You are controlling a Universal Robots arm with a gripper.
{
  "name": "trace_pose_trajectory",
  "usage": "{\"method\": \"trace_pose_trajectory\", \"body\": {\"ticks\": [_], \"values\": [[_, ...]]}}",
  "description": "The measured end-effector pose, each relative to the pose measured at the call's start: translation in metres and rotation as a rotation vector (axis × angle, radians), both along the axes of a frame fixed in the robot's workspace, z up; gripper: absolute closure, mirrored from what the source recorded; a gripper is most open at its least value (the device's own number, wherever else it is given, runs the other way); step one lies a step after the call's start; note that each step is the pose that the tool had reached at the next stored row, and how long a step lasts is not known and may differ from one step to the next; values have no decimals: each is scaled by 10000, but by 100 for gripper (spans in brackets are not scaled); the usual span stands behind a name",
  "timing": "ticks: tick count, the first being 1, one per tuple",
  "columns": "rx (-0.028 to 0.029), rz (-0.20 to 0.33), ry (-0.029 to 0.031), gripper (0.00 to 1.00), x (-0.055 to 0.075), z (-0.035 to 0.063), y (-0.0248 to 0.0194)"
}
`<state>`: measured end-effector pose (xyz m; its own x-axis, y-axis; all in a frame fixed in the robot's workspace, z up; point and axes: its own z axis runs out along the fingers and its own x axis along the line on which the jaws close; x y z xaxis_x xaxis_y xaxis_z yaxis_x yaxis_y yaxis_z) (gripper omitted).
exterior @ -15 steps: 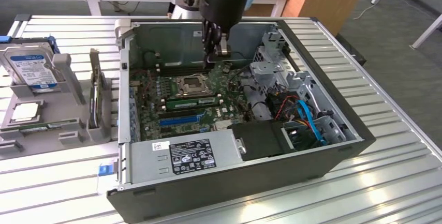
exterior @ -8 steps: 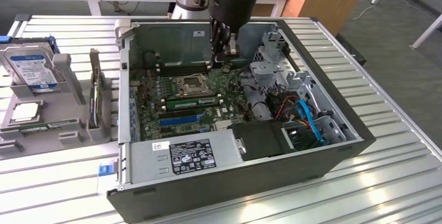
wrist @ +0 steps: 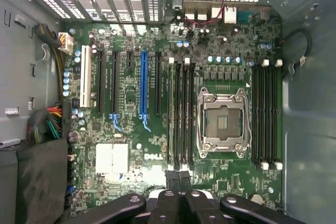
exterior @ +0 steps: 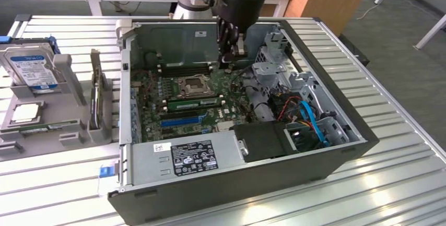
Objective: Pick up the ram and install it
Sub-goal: 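Press down the ram until it locks into place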
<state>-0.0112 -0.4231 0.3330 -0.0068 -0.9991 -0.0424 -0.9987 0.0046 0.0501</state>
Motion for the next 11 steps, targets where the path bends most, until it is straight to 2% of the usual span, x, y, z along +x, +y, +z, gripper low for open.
{"method": "trace_pose_trajectory", "body": {"ticks": [11], "values": [[0, -1, 0, 90, 45, 0, 0]]}}
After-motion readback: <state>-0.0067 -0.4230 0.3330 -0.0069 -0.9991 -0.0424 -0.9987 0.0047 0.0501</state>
